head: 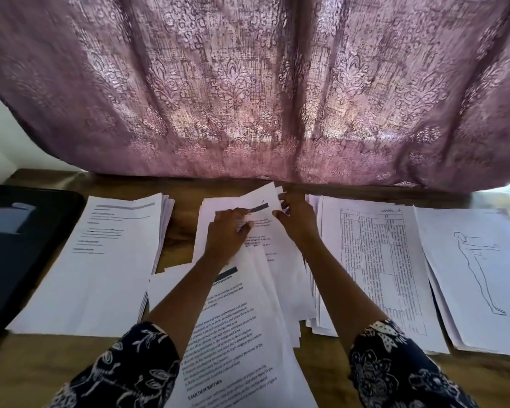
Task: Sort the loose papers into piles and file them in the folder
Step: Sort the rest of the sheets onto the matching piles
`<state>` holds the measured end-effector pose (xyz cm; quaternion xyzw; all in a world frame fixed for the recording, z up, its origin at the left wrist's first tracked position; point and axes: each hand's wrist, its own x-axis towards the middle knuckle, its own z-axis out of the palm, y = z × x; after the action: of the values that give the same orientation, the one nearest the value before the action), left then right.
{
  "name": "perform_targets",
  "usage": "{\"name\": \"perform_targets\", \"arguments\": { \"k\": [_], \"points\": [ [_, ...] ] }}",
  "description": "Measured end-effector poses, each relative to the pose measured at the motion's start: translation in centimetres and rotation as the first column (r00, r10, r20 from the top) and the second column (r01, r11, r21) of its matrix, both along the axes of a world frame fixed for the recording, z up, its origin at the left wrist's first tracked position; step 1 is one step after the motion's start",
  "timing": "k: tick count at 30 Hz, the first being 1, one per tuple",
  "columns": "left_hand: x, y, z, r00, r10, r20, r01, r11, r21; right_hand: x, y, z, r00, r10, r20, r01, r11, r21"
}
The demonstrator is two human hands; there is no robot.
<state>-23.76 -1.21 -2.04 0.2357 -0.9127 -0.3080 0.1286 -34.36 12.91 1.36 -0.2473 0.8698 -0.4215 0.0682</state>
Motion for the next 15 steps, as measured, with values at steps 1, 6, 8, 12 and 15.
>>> {"name": "perform_targets", "arguments": {
  "k": [1, 6, 8, 12, 15],
  "points": [
    [0.2, 0.1, -0.1, 0.997, 0.035, -0.064, -0.028, 0.993, 0.113, 0.2, 0.1, -0.2, 0.993, 0.053, -0.108, -0.048, 0.998, 0.042],
    [1.2, 0.2, -0.3, 0.937, 0.167, -0.306, -0.028, 0.910, 0.413, 0.8, 1.2, -2.3, 0.724, 0.457, -0.517, -0.348, 0.888, 0.299],
    [0.9, 0.1, -0.5, 0.958, 0.121, -0.261, -0.021, 0.934, 0.358, 0.6, 1.5, -3.0, 0.690, 0.520, -0.504, -0.394, 0.853, 0.342],
    [0.3, -0.3, -1.9, 0.995, 0.007, -0.102, 0.007, 0.992, 0.129, -0.2, 1.5, -2.5, 0.892, 0.391, -0.226, -0.374, 0.920, 0.116],
    [0.3, -0.3, -1.9, 0.997, 0.017, -0.081, -0.007, 0.993, 0.119, -2.2, 0.6, -2.8, 0.925, 0.316, -0.210, -0.258, 0.930, 0.261]
  ]
}}
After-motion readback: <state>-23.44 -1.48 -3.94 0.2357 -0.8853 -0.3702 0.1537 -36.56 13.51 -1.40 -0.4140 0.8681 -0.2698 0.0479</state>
